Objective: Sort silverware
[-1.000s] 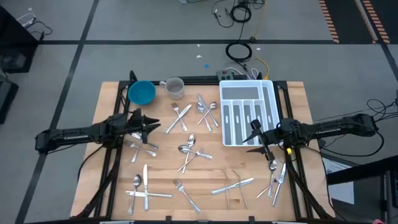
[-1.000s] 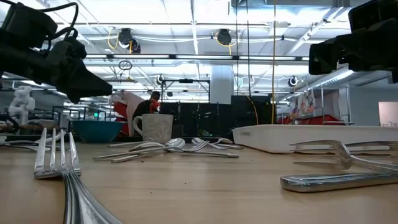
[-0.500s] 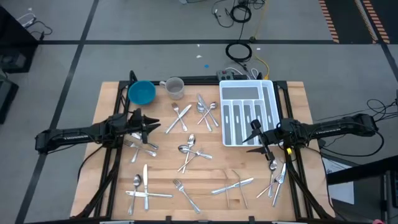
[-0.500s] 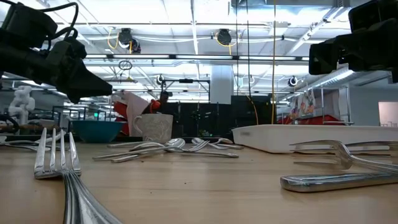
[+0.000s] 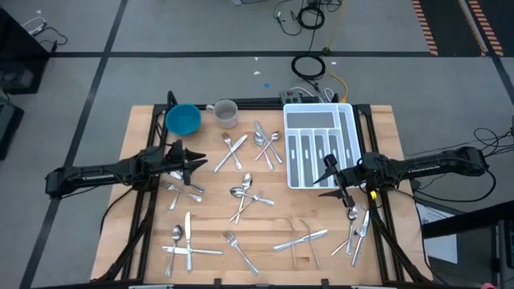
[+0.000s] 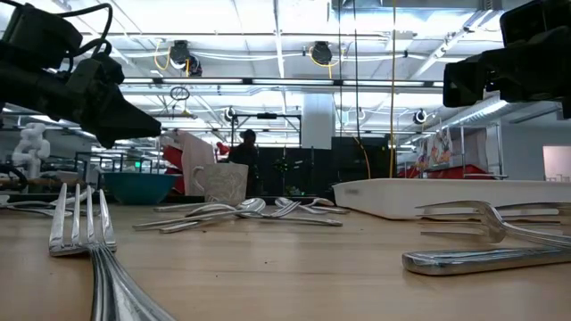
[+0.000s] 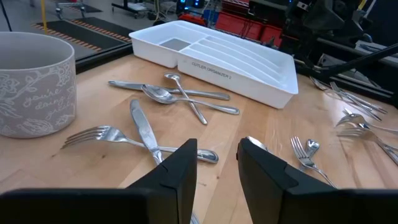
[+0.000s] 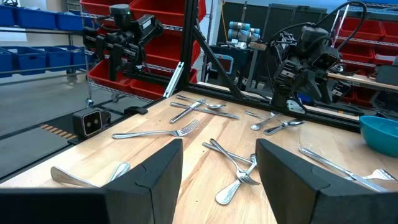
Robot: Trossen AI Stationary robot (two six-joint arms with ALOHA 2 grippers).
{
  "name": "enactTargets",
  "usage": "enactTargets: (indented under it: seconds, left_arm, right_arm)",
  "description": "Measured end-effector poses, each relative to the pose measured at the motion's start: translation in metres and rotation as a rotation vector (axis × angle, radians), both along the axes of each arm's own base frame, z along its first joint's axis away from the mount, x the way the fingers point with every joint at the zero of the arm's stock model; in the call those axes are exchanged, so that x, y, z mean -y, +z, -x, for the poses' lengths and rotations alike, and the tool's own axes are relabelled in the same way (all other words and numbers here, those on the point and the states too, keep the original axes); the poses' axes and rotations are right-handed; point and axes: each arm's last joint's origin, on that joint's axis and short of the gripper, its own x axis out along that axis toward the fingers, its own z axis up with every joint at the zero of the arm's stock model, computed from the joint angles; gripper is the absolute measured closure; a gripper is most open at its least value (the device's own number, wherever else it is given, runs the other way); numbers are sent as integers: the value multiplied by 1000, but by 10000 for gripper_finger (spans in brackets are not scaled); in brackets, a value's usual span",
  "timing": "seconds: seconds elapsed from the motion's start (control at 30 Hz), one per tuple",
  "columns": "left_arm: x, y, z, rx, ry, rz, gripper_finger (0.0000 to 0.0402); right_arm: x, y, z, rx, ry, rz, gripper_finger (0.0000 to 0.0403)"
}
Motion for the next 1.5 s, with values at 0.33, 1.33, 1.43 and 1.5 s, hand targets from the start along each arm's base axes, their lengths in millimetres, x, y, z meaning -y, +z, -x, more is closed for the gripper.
enactTargets:
  seconds: [0.33,1.33,1.43,1.5]
  left_arm:
    - [0,0,0,0,0,0,281]
    - [0,0,0,-1,4,-8,281]
    - [-1,5,-1,47,27,-46,281]
    - [-2,12,-2,119,41,-62,281]
  right_arm:
    - [0,0,0,3,0,0,206]
    - [9,34,4,195,-172,-713,206]
    - [12,40,7,294,-256,-751,206]
    - [14,44,9,362,-306,-779,206]
